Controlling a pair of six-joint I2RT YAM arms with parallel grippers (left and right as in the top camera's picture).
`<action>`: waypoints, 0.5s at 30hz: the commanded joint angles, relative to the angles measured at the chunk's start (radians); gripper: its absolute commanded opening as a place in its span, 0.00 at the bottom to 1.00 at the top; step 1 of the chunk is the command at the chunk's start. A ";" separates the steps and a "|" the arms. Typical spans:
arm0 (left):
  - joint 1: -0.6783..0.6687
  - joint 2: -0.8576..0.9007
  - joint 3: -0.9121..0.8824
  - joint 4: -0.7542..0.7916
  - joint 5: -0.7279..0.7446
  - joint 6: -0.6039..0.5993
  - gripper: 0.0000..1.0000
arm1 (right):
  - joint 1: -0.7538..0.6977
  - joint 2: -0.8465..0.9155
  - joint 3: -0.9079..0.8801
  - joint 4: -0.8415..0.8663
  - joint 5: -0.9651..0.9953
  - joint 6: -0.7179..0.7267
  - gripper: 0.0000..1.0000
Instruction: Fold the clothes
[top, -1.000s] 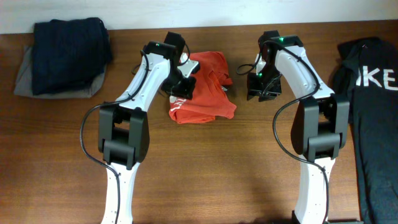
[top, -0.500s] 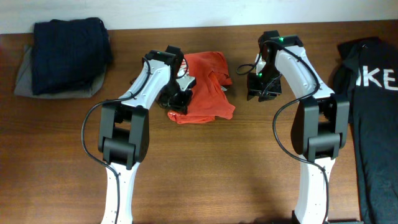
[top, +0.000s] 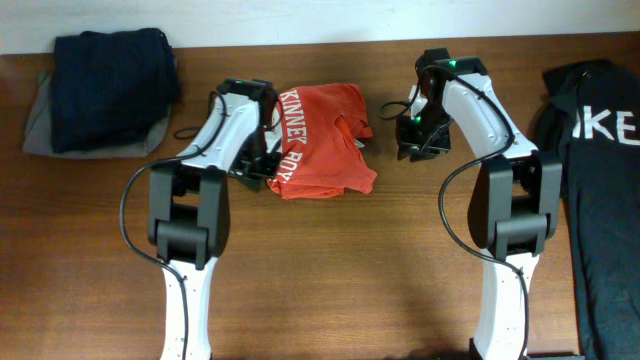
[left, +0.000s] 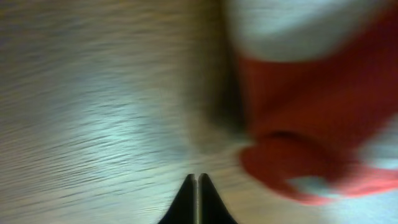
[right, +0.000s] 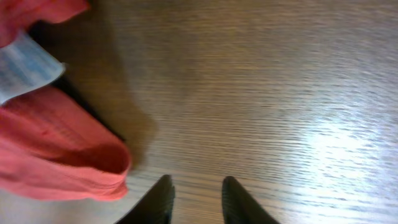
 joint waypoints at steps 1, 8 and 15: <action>0.023 -0.064 0.021 0.003 -0.040 -0.030 0.01 | 0.005 -0.010 0.039 0.013 -0.108 0.006 0.25; 0.025 -0.193 0.062 0.129 0.099 -0.020 0.09 | 0.006 -0.010 0.133 0.126 -0.376 -0.017 0.15; 0.021 -0.152 0.047 0.261 0.366 0.018 0.09 | 0.062 0.007 0.131 0.321 -0.502 0.011 0.05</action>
